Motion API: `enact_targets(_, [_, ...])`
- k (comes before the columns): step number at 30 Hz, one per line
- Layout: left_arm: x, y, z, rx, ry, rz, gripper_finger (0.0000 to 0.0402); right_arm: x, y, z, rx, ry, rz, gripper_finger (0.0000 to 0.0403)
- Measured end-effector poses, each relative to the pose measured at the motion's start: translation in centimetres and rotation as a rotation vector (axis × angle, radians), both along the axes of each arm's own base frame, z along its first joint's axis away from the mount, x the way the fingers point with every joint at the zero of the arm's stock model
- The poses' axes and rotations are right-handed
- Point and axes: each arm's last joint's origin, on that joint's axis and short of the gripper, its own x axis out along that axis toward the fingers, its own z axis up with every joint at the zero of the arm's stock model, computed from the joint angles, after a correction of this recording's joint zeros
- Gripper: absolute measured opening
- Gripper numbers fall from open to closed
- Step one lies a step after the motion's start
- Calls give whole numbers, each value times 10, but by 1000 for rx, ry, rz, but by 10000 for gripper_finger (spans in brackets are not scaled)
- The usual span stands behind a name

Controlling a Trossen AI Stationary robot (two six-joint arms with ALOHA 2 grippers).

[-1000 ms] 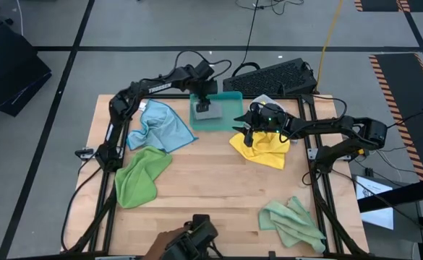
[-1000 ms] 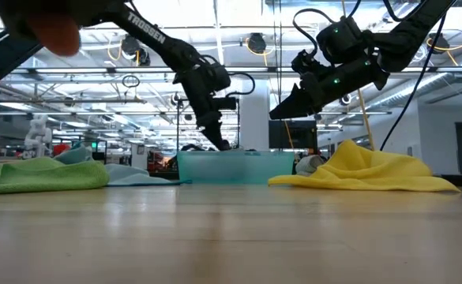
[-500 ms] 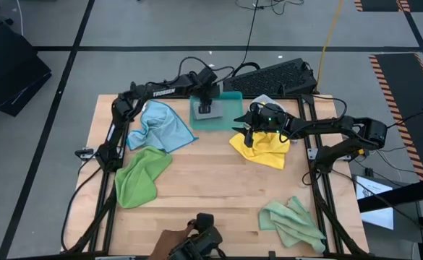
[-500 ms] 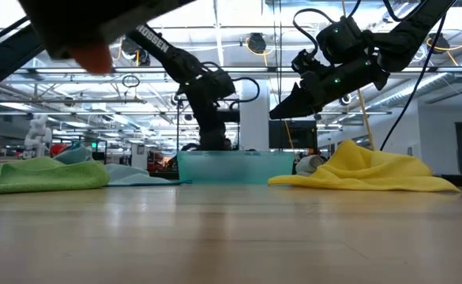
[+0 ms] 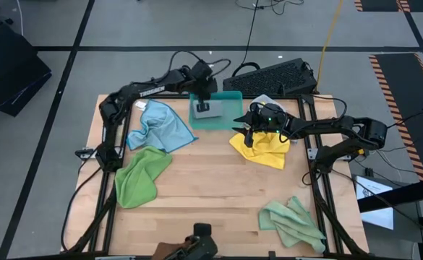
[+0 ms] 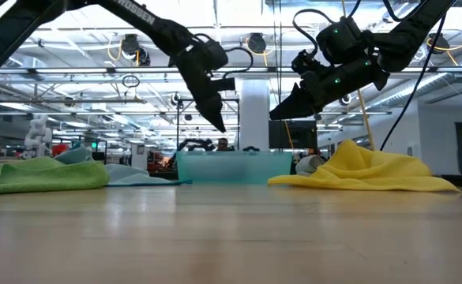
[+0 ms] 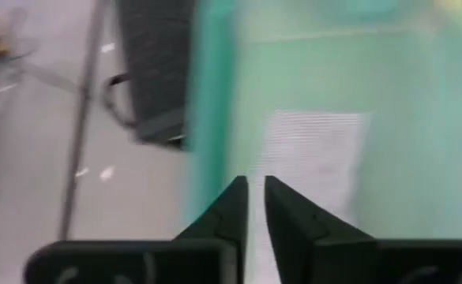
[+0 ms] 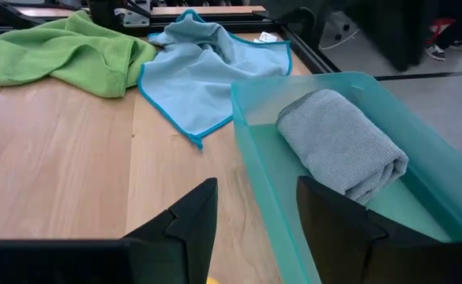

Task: Fold microfiber towels
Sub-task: Put the folded dark gray microfiber towel into the green bin

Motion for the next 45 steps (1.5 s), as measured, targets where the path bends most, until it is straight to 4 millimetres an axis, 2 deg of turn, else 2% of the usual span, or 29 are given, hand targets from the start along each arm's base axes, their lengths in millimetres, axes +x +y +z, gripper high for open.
enact_targets(4, [5, -7, -27, -1, 18, -69, 7, 0, 0, 0, 0, 0, 0, 165])
enact_targets(7, [4, -8, -46, 0, -2, -89, 7, 0, 1, 0, 5, 3, 1, 165])
enact_targets(10, [2, -8, -55, 26, -8, -70, 10, 1, 2, -1, 8, 7, 7, 165])
enact_targets(14, [-4, 2, -63, 59, -18, -32, 3, 2, 4, 0, 5, 3, 14, 165])
enact_targets(17, [-10, 9, -74, 11, -17, -32, 8, 2, 3, 0, 10, -5, 10, 165])
enact_targets(23, [-9, 13, -100, -20, 32, -38, 5, 3, 5, 1, 9, -14, 17, 165])
enact_targets(30, [-10, 12, -99, -1, 66, -36, 8, 4, 8, 1, 13, -13, 23, 165])
enact_targets(35, [-9, 2, -64, 41, -5, -40, 8, 4, 8, 1, 13, -13, 24, 165])
enact_targets(37, [-6, 0, -56, 50, -48, -48, 13, 4, 8, 1, 13, -13, 23, 165])
enact_targets(41, [-4, 0, -62, -4, -80, -81, 11, 4, 8, 1, 14, -13, 23, 165])
enact_targets(45, [2, 5, -81, -9, -87, -76, 4, 4, 8, 1, 17, -14, 22, 165])
